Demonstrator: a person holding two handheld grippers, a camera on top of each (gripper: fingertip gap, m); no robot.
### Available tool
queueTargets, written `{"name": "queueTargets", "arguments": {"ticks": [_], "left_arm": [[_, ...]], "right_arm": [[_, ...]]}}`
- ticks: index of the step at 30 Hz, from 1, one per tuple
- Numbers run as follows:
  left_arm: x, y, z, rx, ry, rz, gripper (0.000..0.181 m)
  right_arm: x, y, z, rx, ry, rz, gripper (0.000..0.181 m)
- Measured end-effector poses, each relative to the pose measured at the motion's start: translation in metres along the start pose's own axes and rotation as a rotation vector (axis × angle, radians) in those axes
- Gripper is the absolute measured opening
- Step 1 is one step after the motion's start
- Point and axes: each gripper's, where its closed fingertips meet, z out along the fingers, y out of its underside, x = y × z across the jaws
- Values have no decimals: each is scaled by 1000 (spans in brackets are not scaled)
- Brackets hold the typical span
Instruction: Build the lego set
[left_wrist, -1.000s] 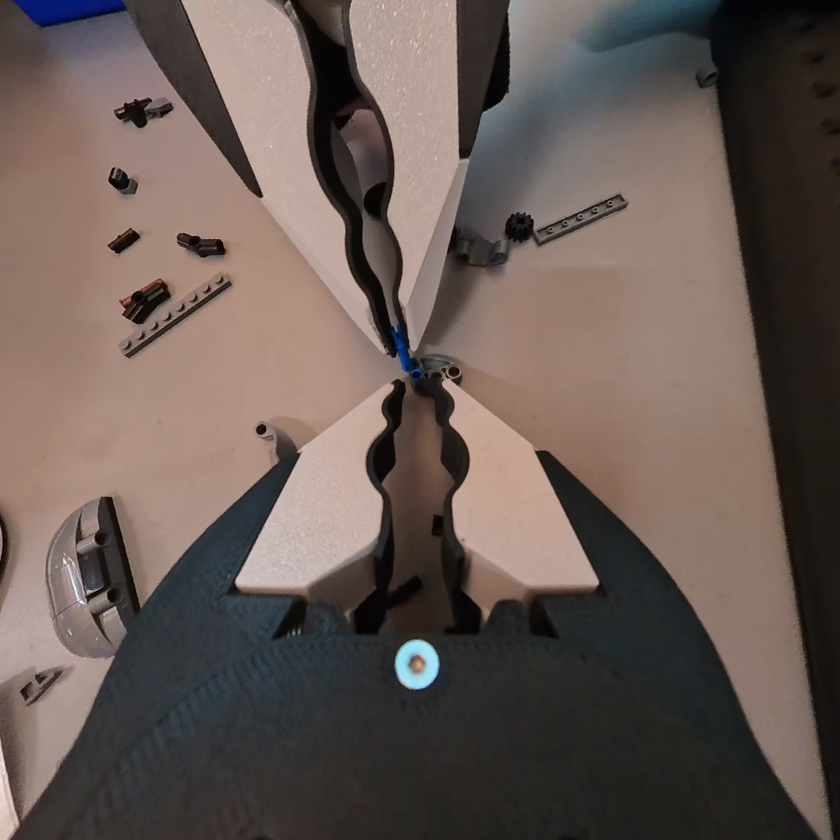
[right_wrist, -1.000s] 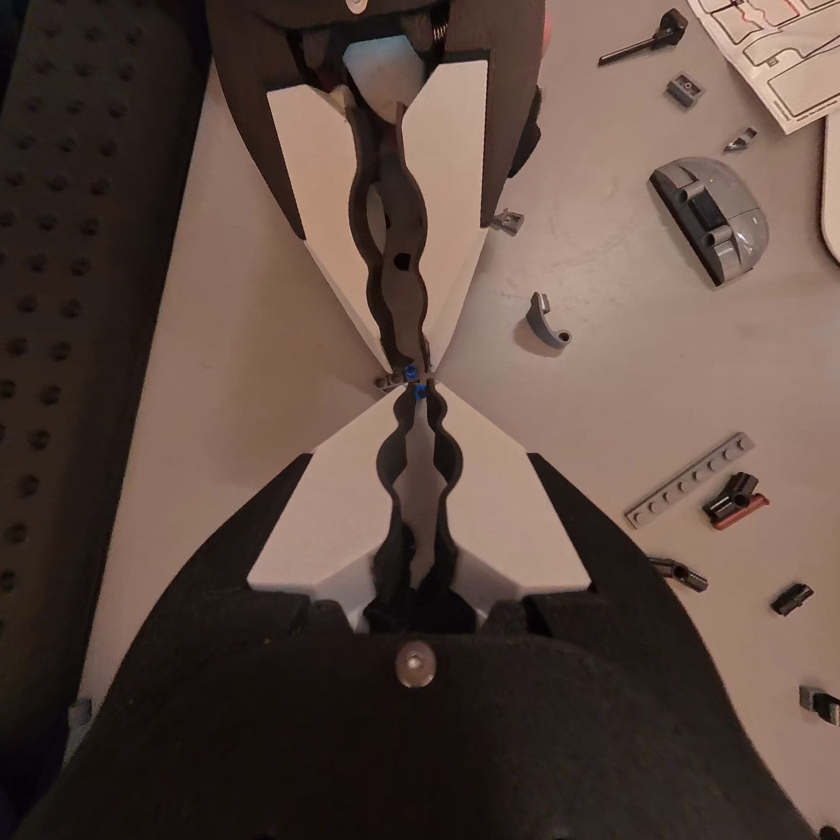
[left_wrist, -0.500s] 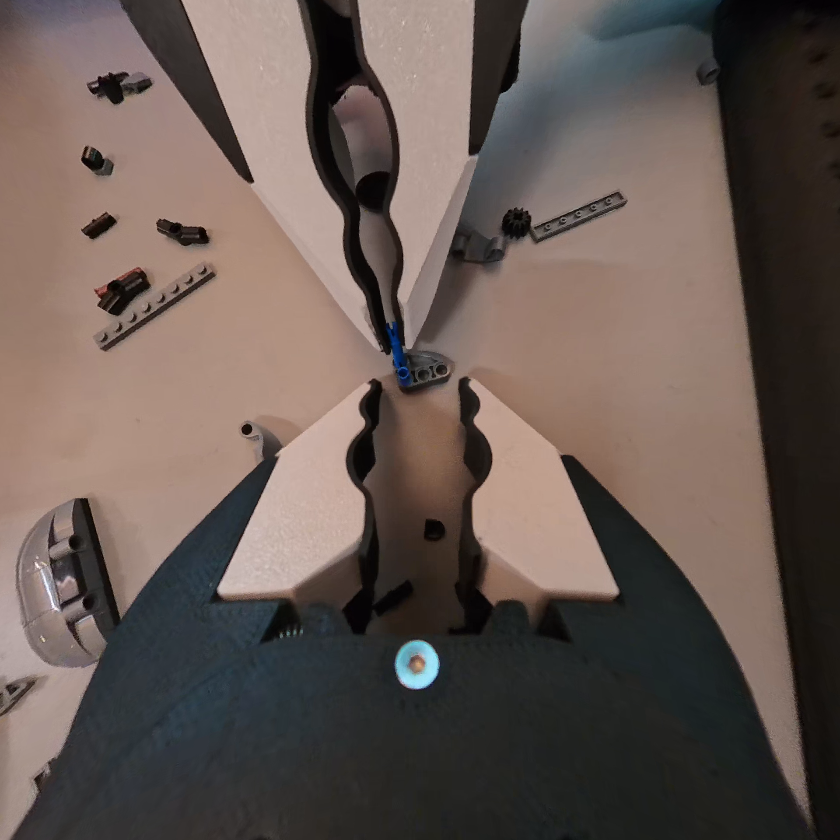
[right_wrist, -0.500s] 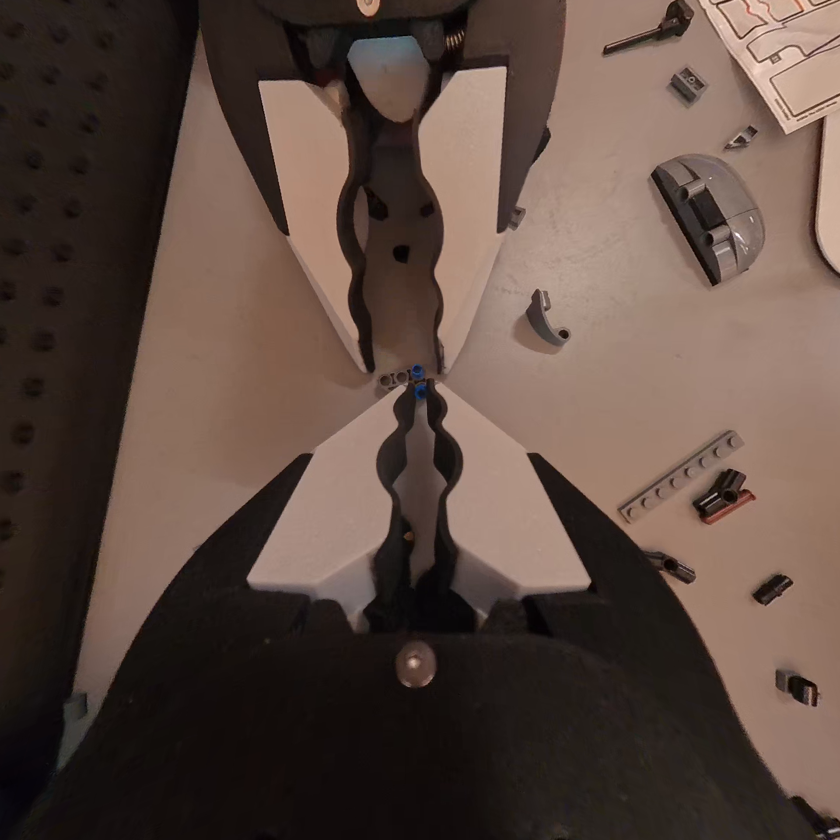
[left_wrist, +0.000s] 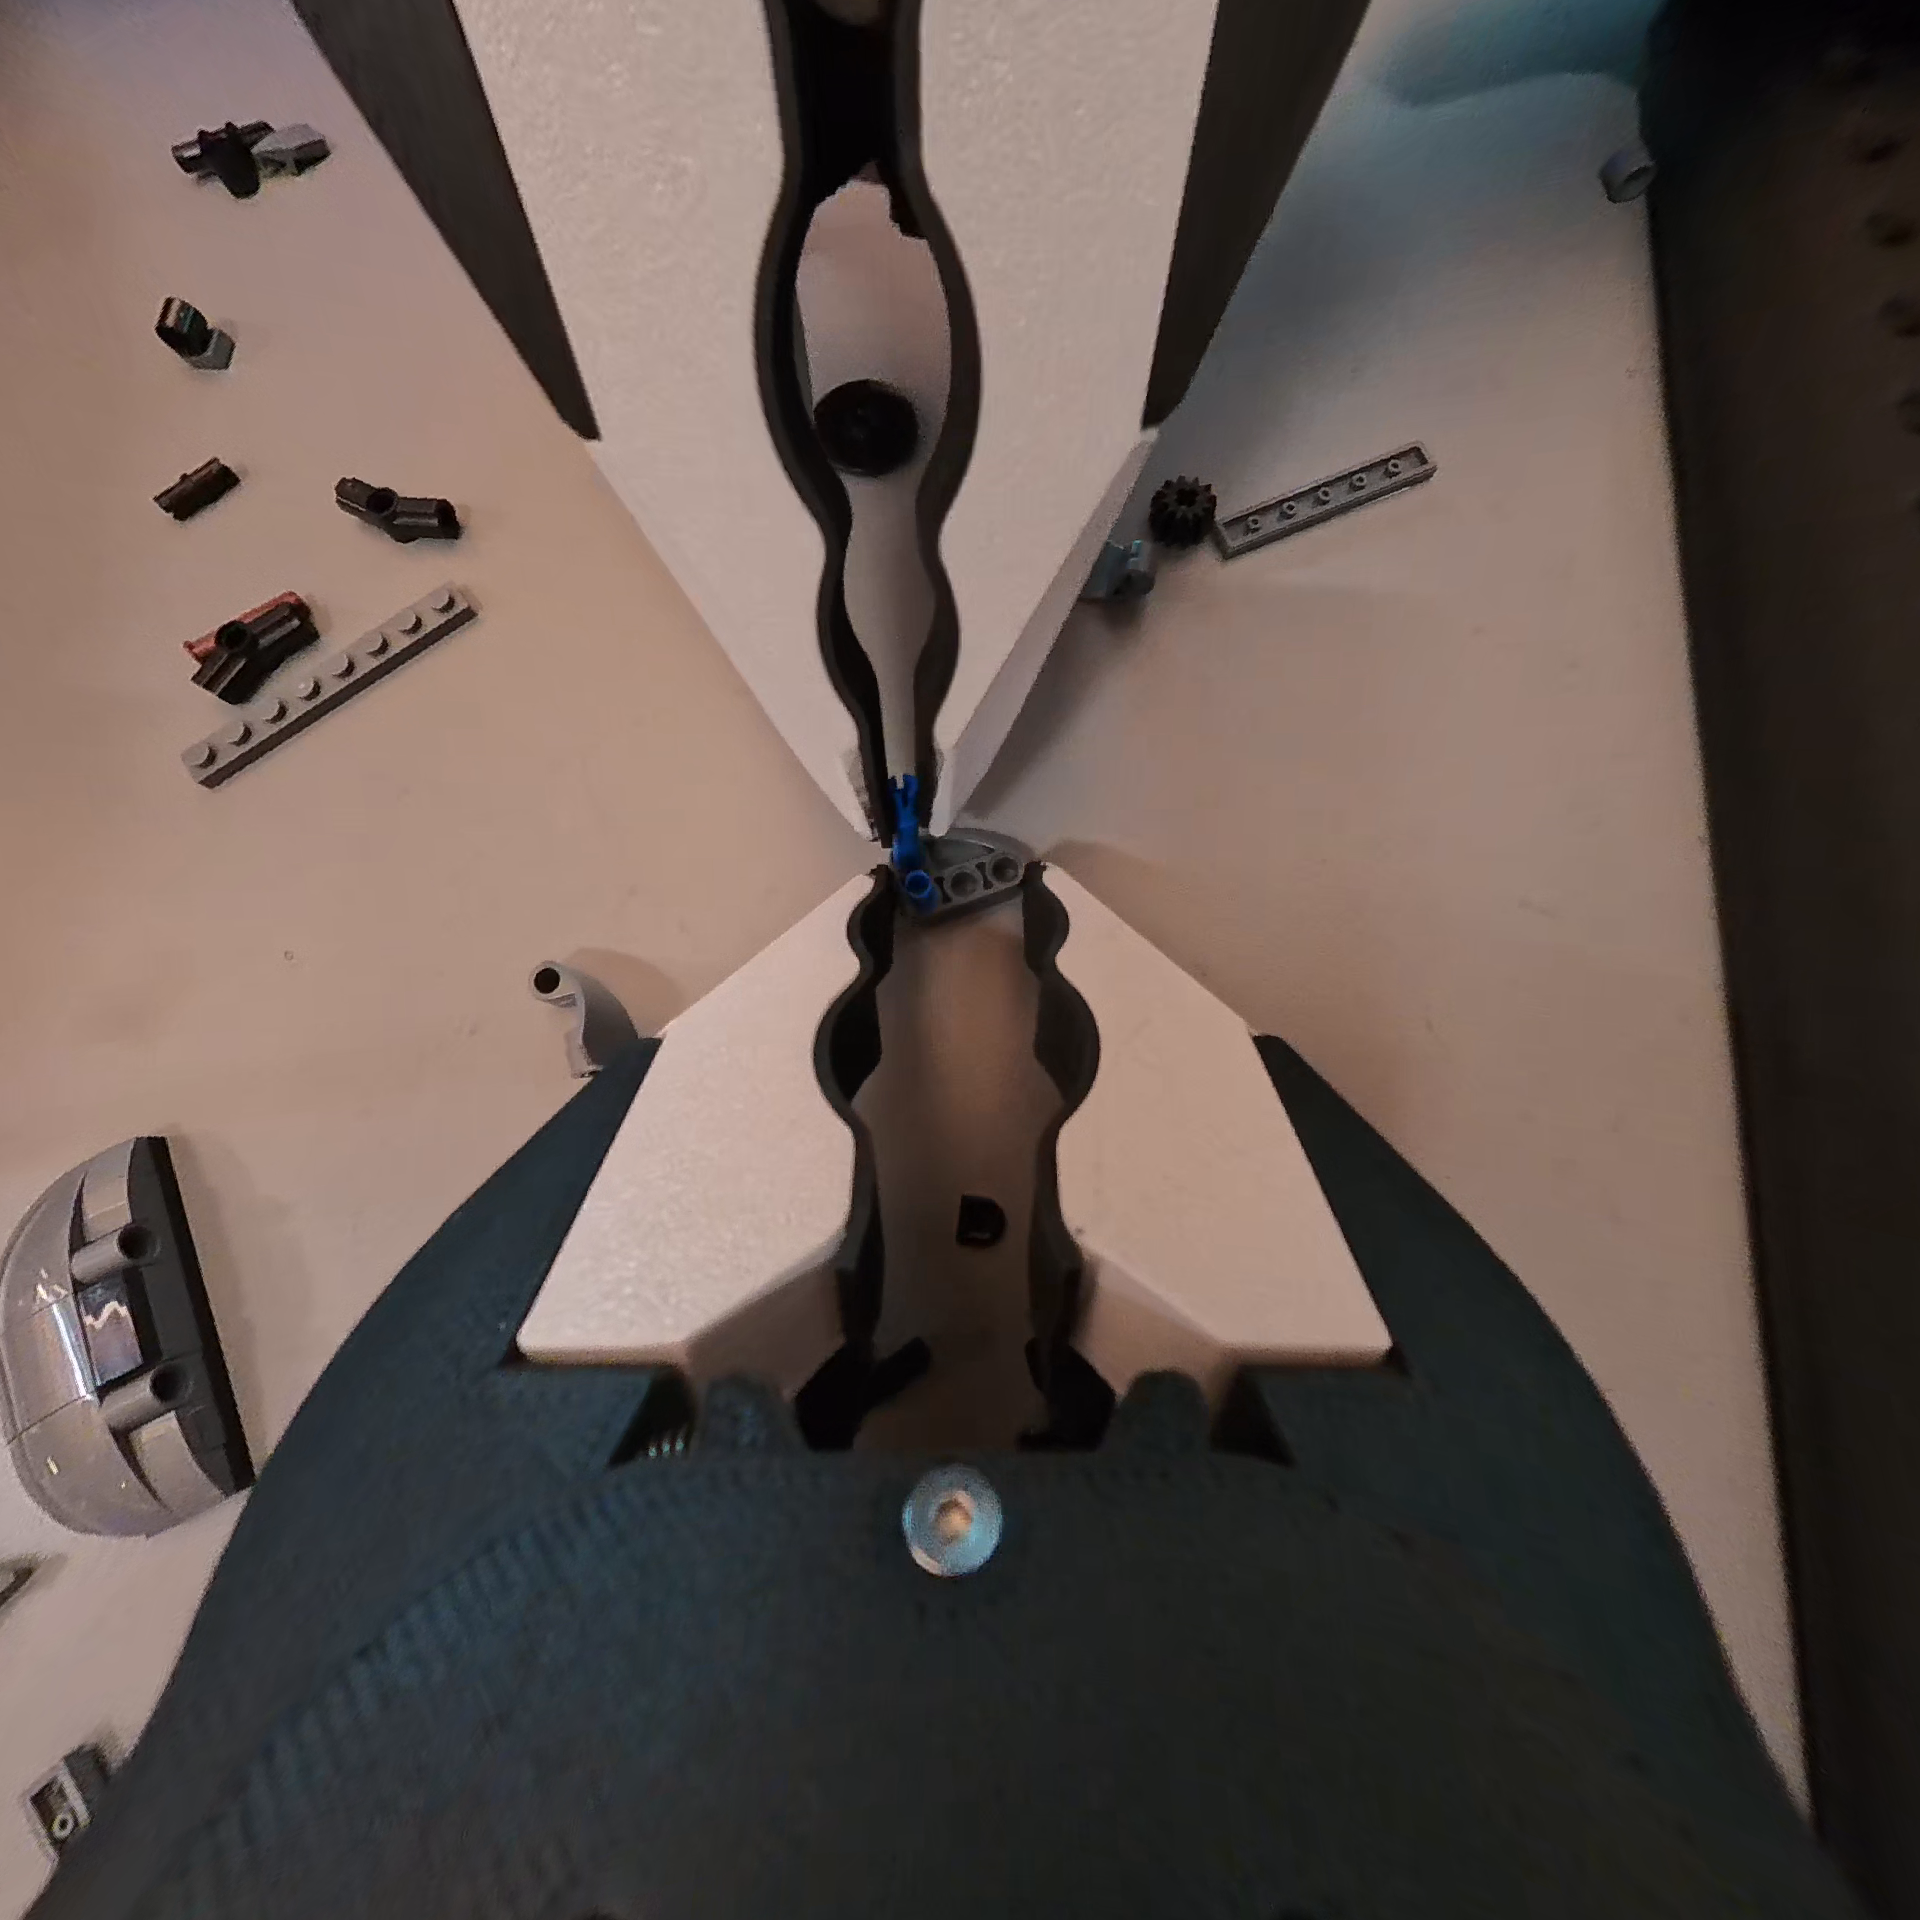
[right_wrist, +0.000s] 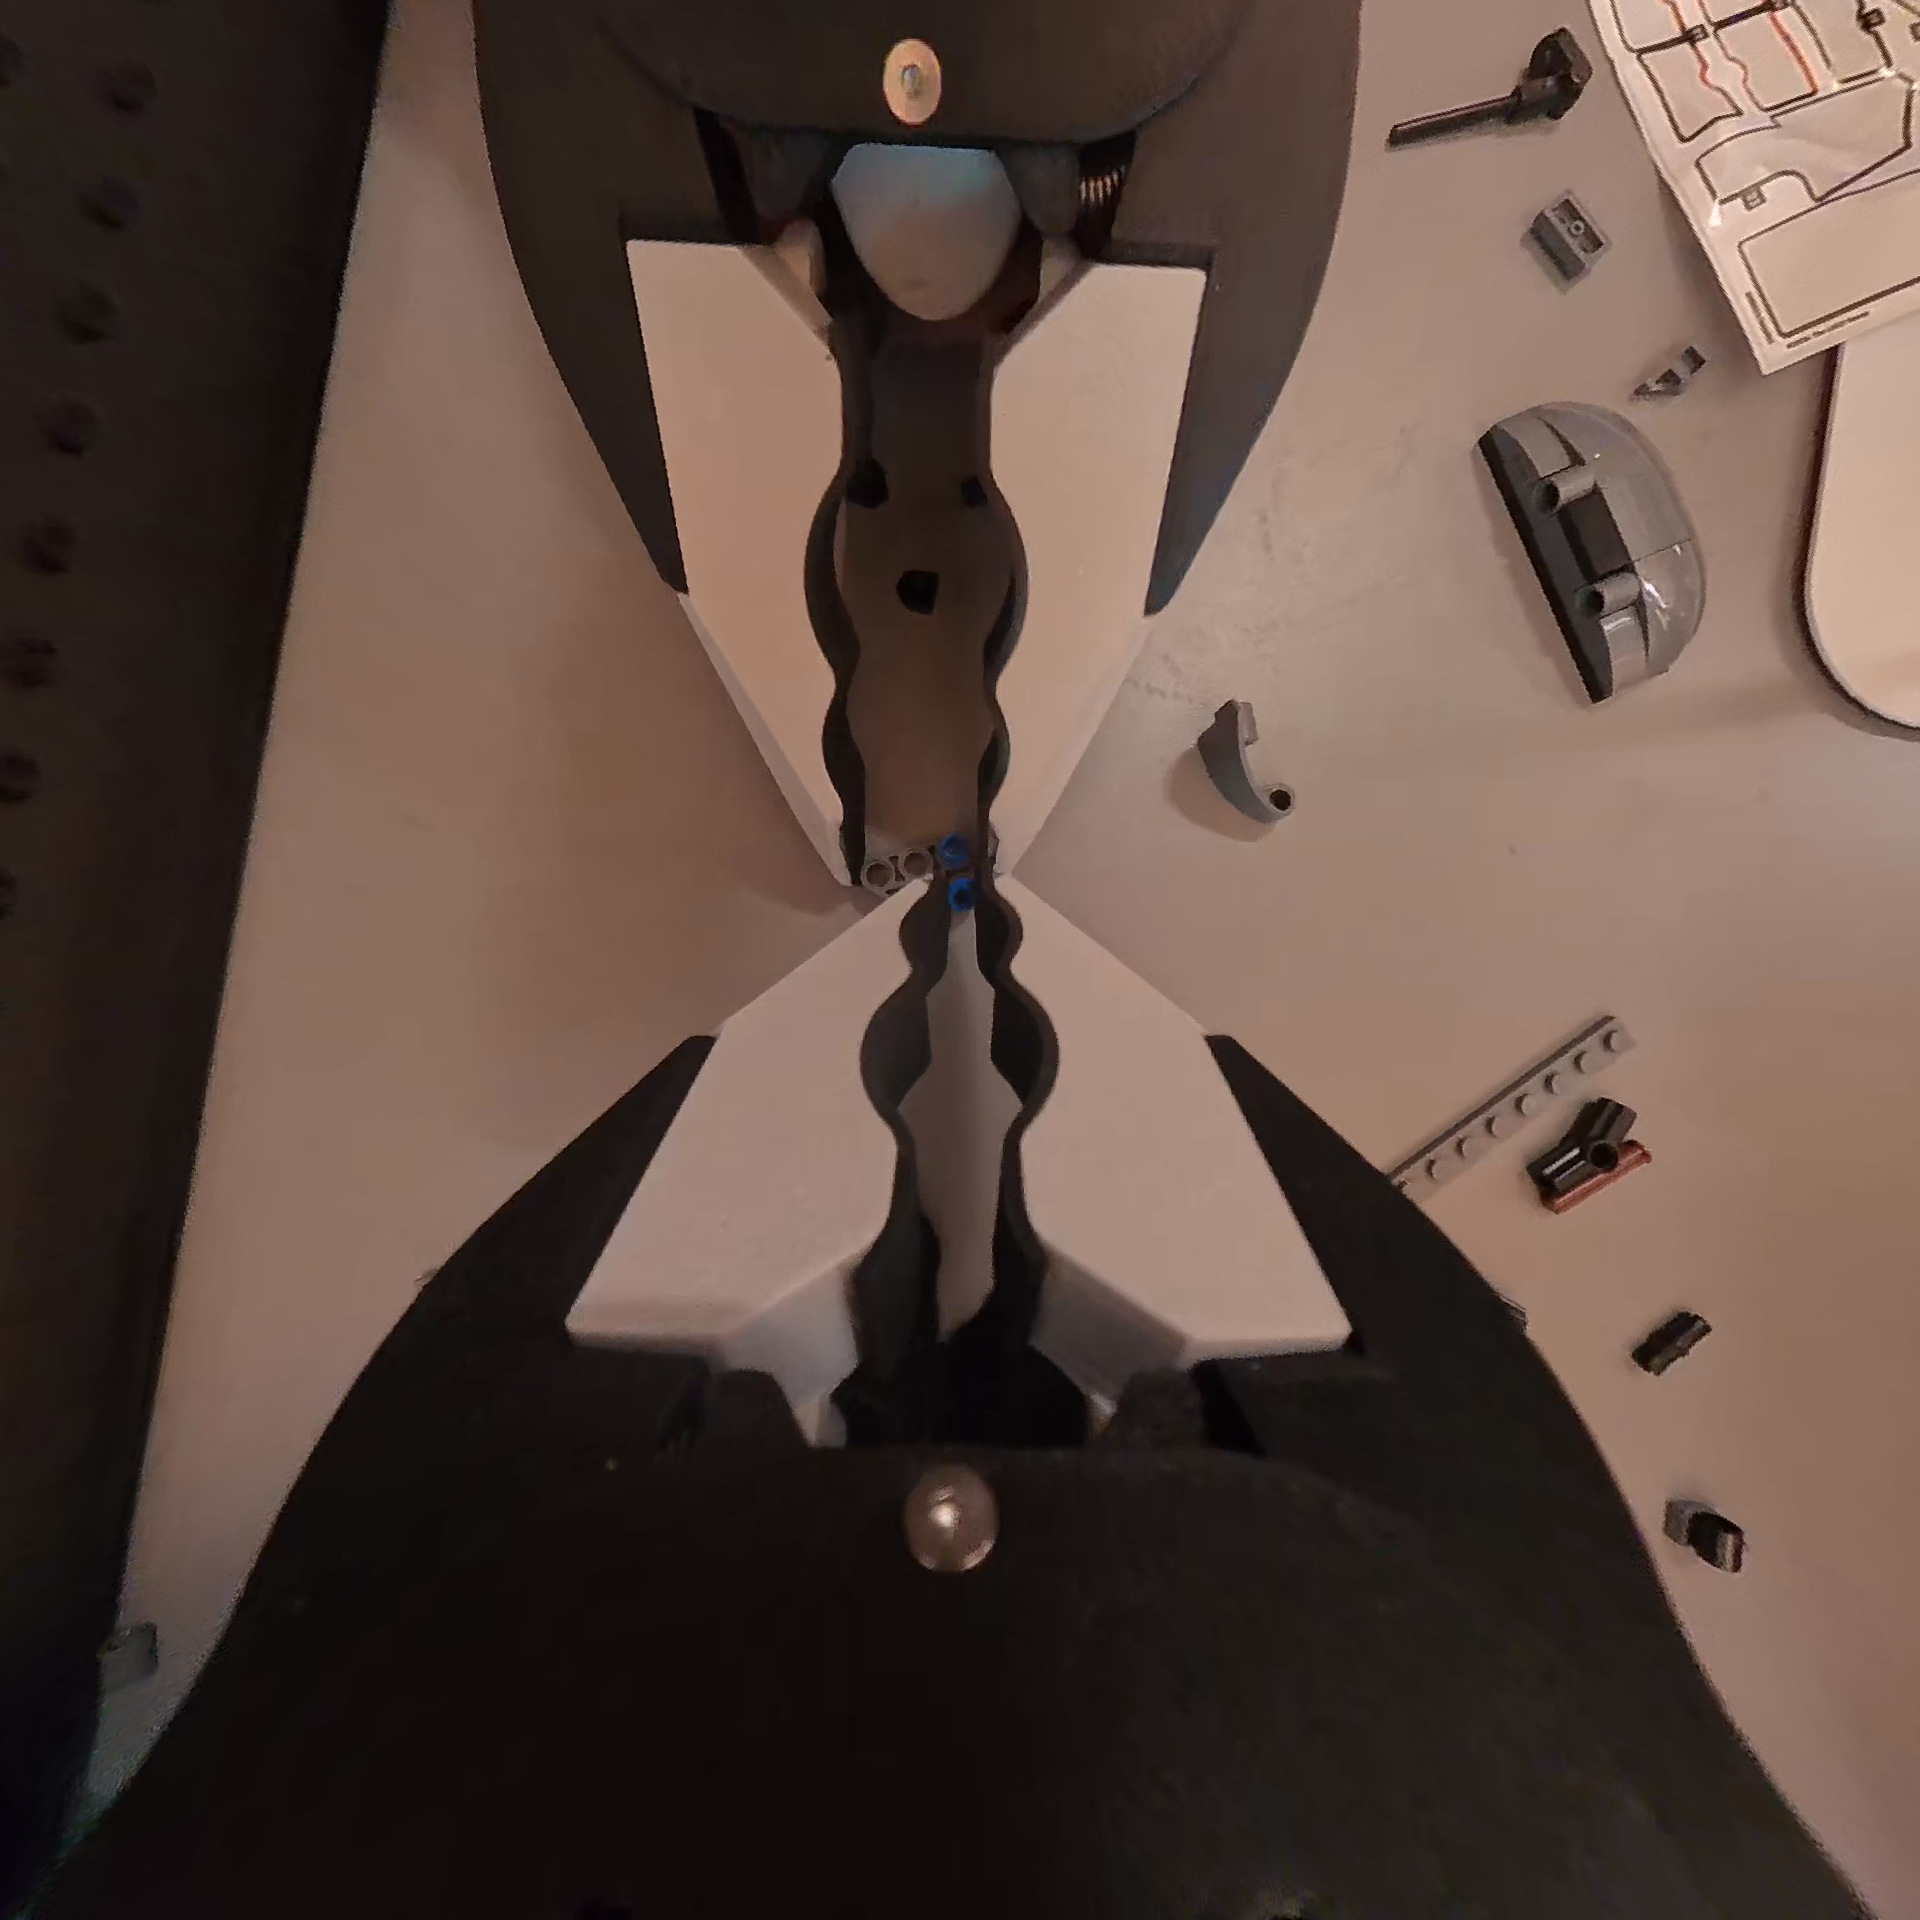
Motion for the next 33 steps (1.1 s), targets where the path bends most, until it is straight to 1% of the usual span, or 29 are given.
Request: {"name": "queueTargets", "arguments": {"ticks": [12, 33], "left_arm": [[0, 0, 0, 1, 10, -7, 22], [0, 0, 0, 1, 15, -4, 23]], "right_arm": [[-2, 0, 1, -79, 57, -67, 3], [-4, 3, 2, -114, 58, -81, 3]]}}
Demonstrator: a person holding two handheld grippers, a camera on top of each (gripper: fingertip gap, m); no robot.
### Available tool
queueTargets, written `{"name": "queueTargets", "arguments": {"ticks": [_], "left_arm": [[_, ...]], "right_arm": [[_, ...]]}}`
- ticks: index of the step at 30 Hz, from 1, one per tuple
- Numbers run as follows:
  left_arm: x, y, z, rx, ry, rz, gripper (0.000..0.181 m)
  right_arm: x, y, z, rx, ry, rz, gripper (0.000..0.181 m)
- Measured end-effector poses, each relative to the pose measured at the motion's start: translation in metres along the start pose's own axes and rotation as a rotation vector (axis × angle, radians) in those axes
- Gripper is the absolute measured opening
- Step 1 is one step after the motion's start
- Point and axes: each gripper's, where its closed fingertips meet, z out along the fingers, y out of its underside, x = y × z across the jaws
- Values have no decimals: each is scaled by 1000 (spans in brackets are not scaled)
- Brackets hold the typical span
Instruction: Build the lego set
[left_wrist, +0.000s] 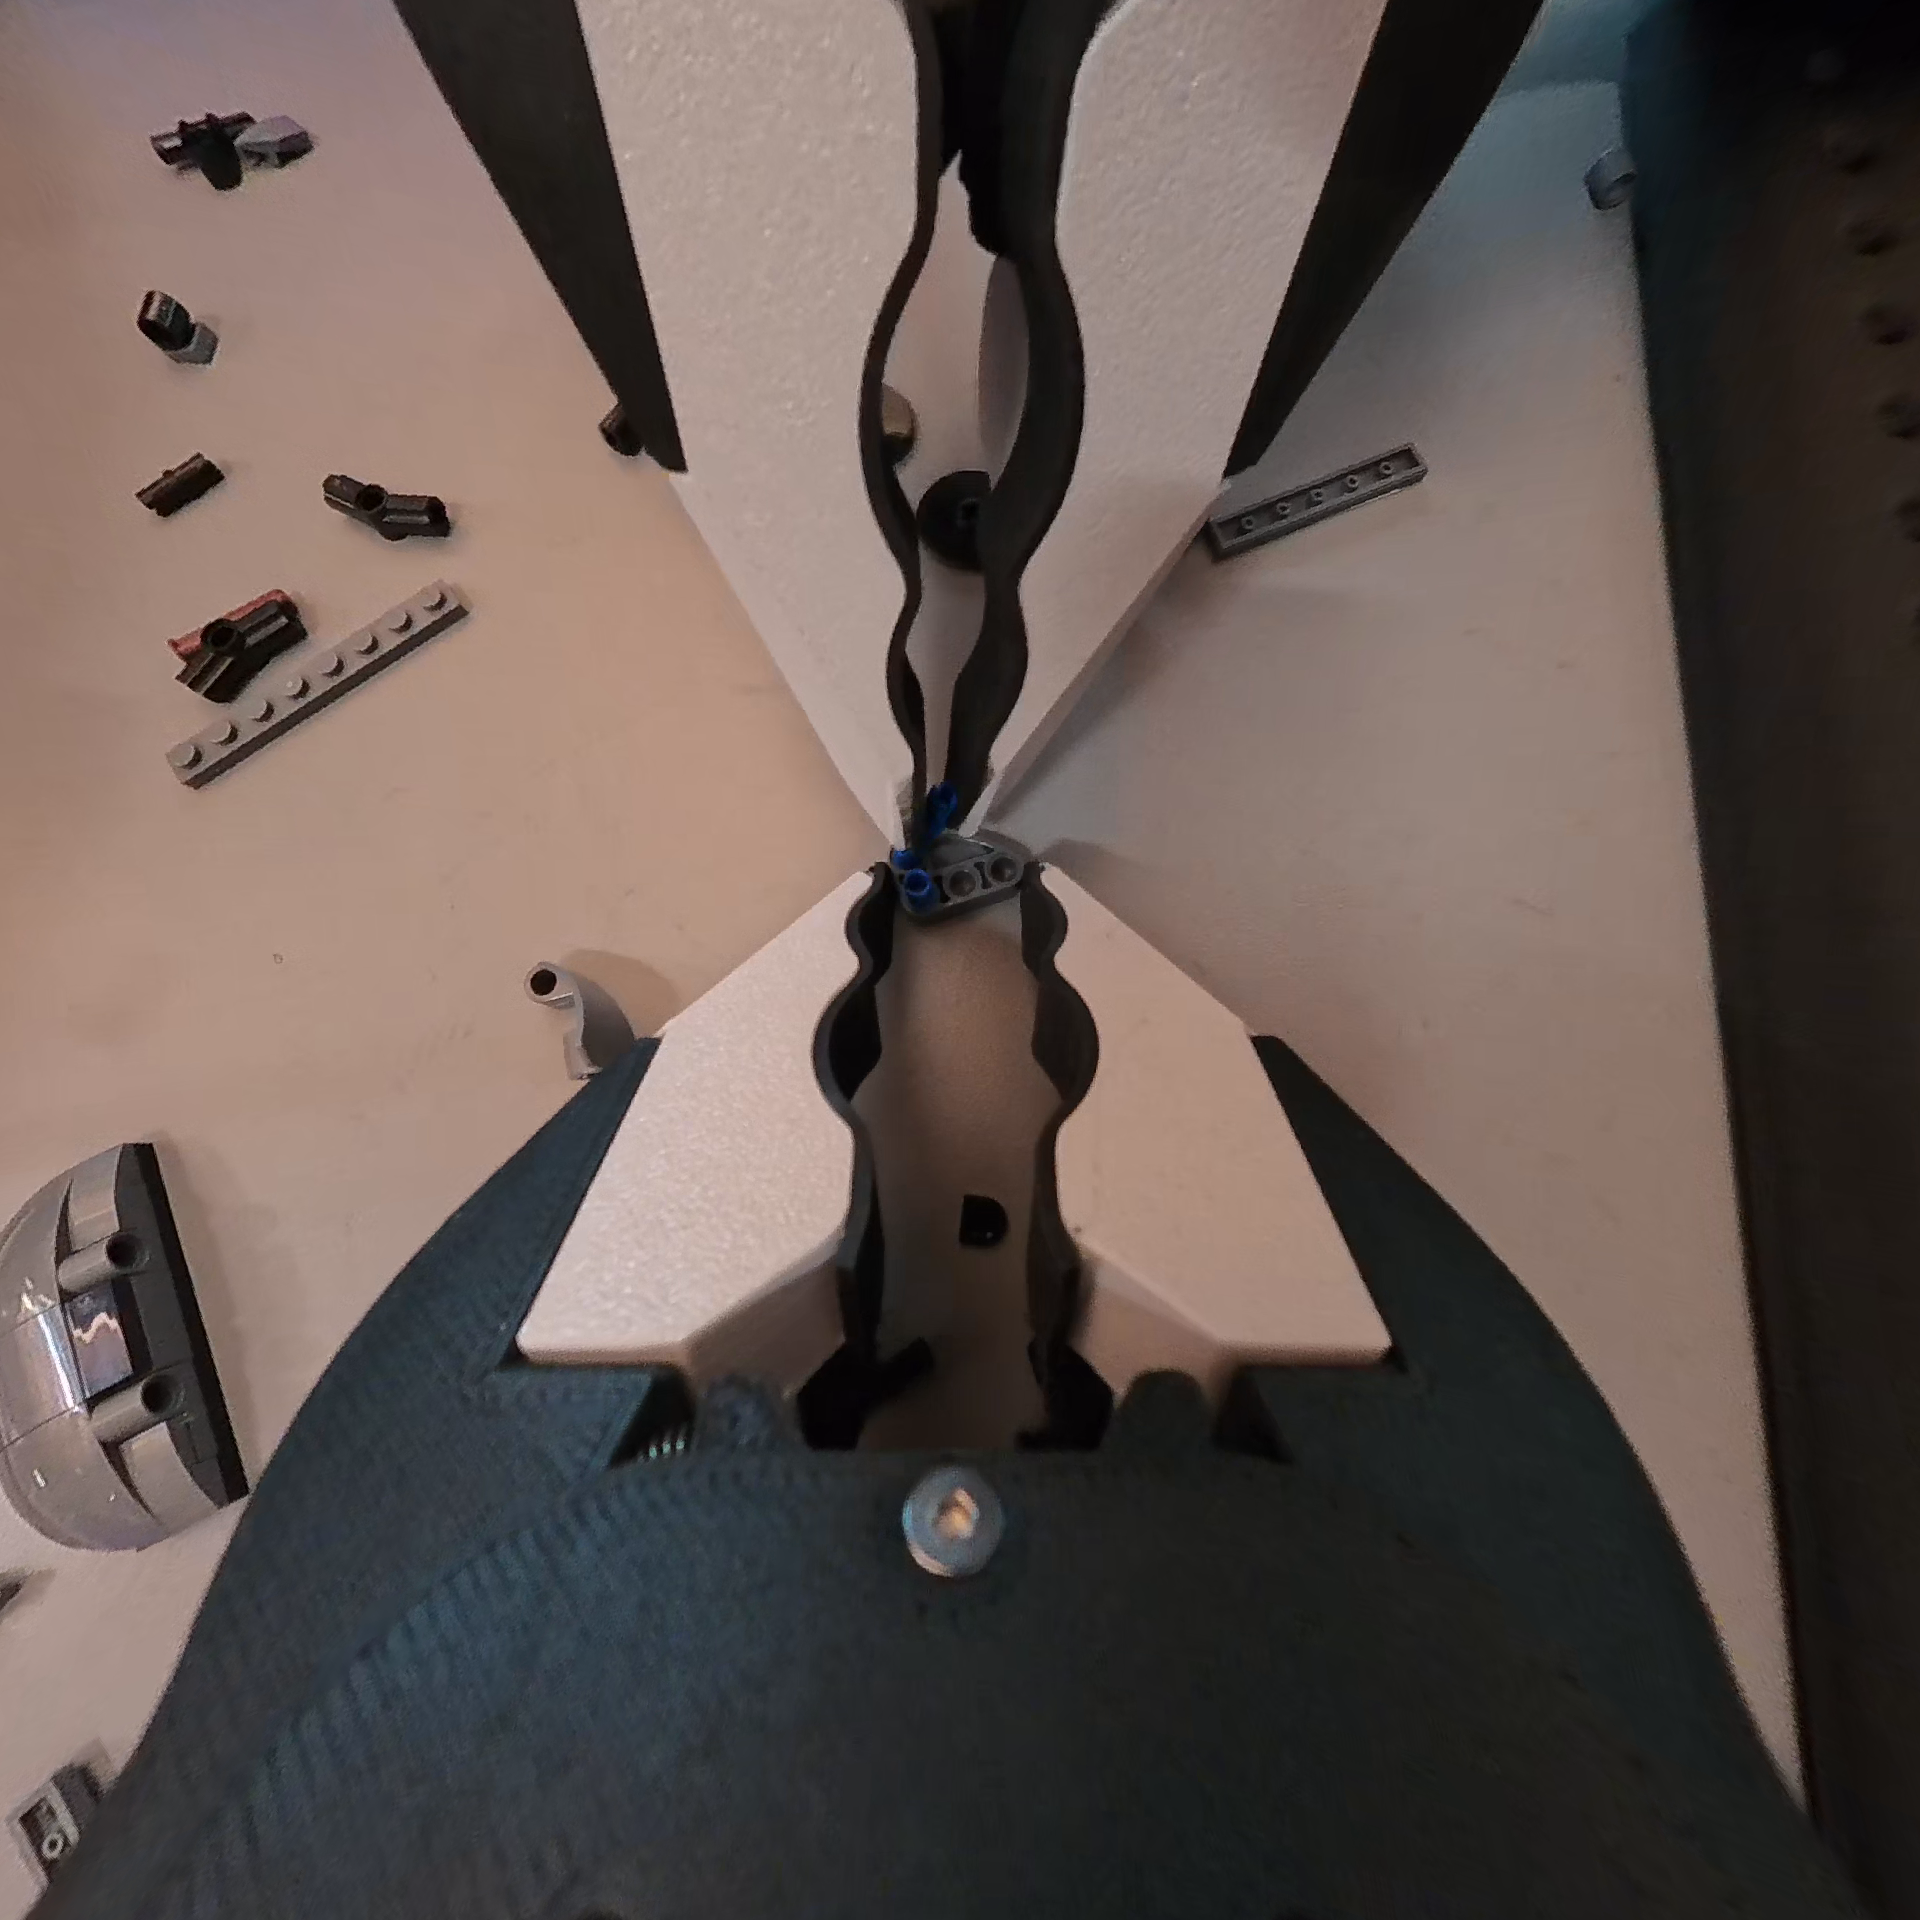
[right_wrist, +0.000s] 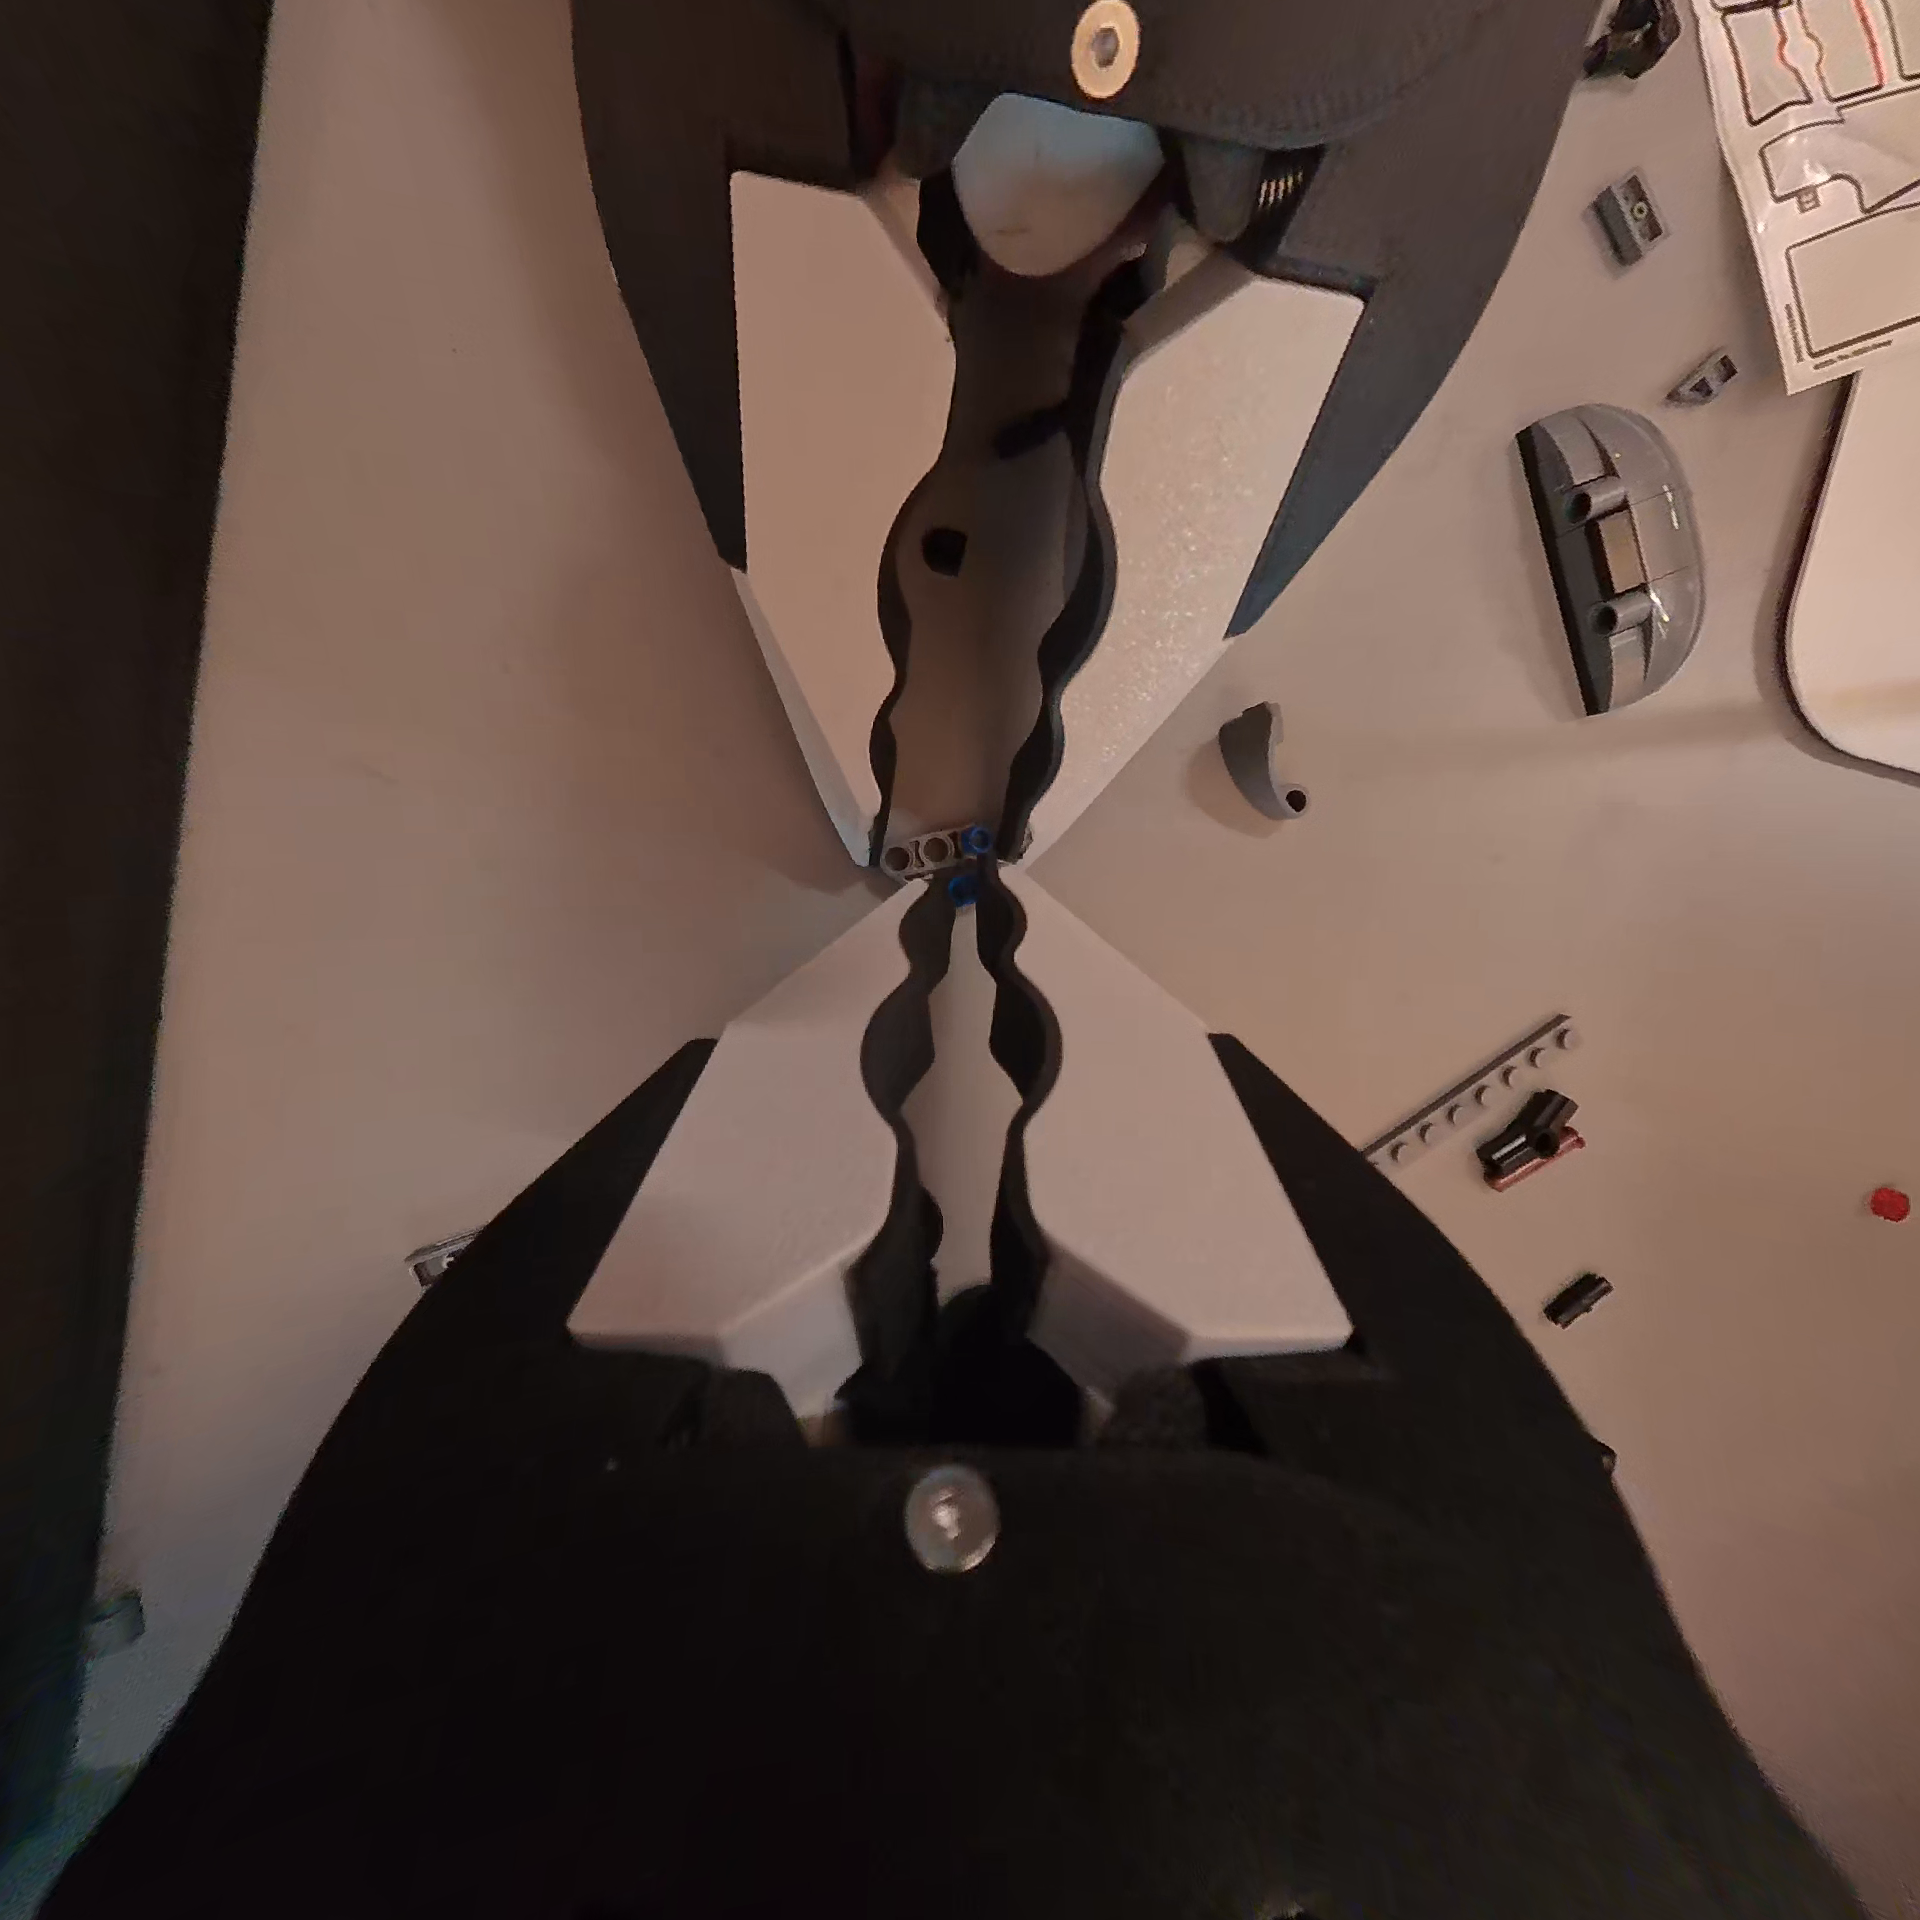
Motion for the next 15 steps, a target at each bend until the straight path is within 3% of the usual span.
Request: {"name": "queueTargets", "arguments": {"ticks": [15], "left_arm": [[0, 0, 0, -1, -1, 9, 22]], "right_arm": [[-1, -1, 1, -10, -52, 42, 4]]}}
